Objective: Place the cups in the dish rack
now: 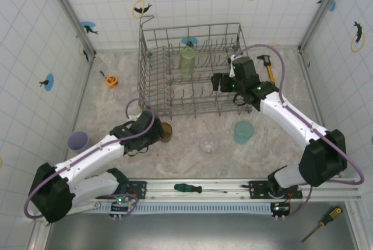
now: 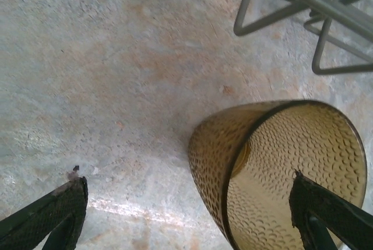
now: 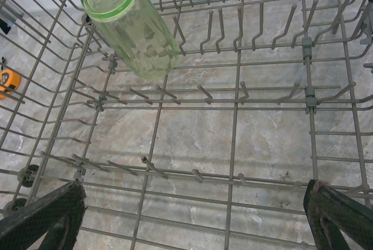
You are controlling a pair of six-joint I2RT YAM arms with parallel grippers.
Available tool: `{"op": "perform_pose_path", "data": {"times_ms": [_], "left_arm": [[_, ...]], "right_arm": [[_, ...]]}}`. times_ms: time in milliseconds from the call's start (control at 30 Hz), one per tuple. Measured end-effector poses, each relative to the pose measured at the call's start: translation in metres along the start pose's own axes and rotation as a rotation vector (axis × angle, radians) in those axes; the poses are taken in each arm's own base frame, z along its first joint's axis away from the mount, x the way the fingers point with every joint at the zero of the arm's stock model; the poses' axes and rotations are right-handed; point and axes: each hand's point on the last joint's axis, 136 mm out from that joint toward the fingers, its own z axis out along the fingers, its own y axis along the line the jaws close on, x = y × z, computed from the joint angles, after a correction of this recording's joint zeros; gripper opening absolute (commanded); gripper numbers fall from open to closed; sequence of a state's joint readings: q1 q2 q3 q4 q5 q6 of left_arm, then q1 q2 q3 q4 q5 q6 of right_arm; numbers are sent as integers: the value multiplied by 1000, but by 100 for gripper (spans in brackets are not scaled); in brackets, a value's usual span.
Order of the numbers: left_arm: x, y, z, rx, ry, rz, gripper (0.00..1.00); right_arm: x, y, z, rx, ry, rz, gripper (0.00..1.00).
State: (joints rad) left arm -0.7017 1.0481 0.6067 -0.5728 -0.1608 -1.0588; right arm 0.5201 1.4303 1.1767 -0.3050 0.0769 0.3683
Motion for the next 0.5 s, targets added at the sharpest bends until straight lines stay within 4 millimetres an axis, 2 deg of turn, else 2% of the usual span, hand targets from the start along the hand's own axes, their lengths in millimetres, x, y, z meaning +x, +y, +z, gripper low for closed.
{"op": "perform_pose_path", "data": {"times_ms": [100,233,267,333,433,500], "left_arm": [[-5,-1,1,-1,-24,-9,81],[-5,-1,9,-19,-26,-13,54],[-5,-1,11,-24,-22,-12,50],[-4,-1,16,-34,-15,-10,34],[-2,-1,20,-45,-1,-5,0],[-1,-1,21,-53,8,1,0]], "right_arm": [[0,0,0,1,-1,0,100],[0,0,0,1,0,0,100],[0,0,0,1,0,0,100],[0,0,0,1,0,-1,100],[0,0,0,1,1,-1,100],[0,0,0,1,0,-2,100]]}}
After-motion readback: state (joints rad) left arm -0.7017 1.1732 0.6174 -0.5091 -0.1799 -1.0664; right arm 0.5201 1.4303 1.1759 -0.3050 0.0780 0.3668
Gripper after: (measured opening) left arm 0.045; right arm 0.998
